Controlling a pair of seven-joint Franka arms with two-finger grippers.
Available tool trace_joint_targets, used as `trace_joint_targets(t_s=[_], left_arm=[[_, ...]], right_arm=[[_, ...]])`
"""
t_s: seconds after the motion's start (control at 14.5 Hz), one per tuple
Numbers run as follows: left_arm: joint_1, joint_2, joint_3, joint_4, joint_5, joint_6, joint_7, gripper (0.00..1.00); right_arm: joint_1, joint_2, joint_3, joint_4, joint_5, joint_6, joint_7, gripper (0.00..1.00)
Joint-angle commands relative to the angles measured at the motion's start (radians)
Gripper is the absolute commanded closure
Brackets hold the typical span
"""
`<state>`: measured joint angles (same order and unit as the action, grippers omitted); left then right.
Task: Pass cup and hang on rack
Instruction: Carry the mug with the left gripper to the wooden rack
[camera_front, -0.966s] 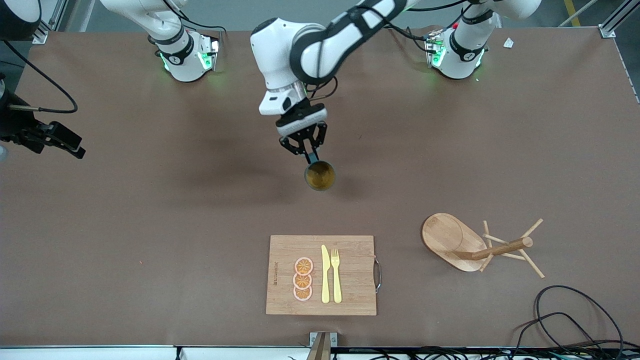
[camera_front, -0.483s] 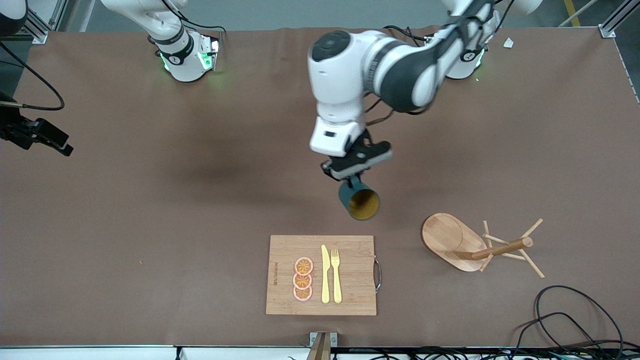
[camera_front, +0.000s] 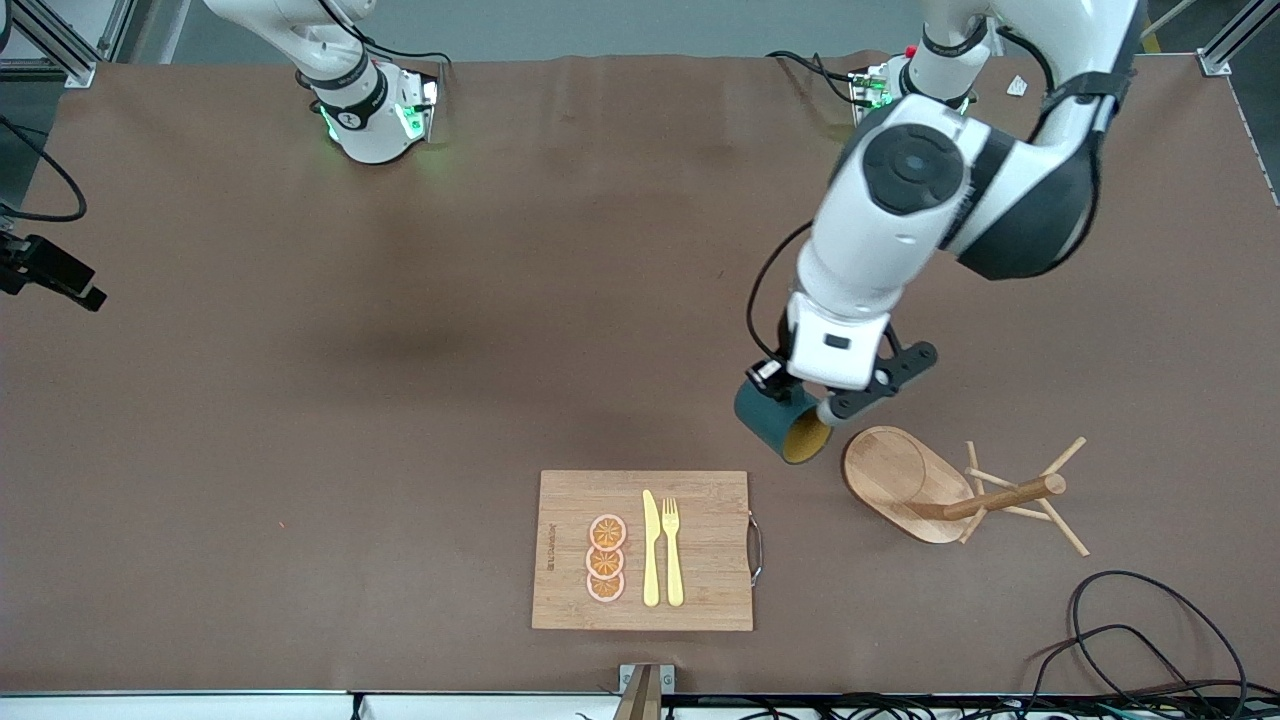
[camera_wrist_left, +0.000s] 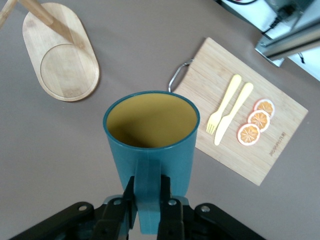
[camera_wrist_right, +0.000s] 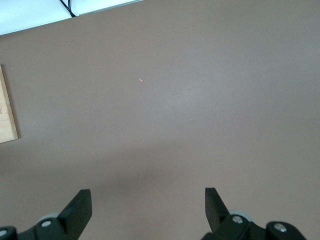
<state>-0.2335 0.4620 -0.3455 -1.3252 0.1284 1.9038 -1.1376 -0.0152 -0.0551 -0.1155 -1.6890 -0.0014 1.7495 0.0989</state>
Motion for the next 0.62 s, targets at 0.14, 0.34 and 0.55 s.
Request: trace_joint_targets(t_s=[0.14,0.34,0.55], left_arm=[[0.046,0.041,0.002,0.000,-0.149,0.032,-0.004,1.00],[0.092,0.041,0.005,-0.002,-0.251,0.034,-0.027,1.00],[0.196,0.040,0.005,-0.002,-0.456,0.034,-0.021,1.00]], right_arm=[[-0.020,-0.025,0.014,-0.020,0.006,0.004,-0.016,0.00],[-0.015,-0.023,0.016,-0.020,0.008,-0.002,-0.021,0.00],[-0.008,-0.023,0.020,-0.021,0.011,-0.047,-0.074,0.00]])
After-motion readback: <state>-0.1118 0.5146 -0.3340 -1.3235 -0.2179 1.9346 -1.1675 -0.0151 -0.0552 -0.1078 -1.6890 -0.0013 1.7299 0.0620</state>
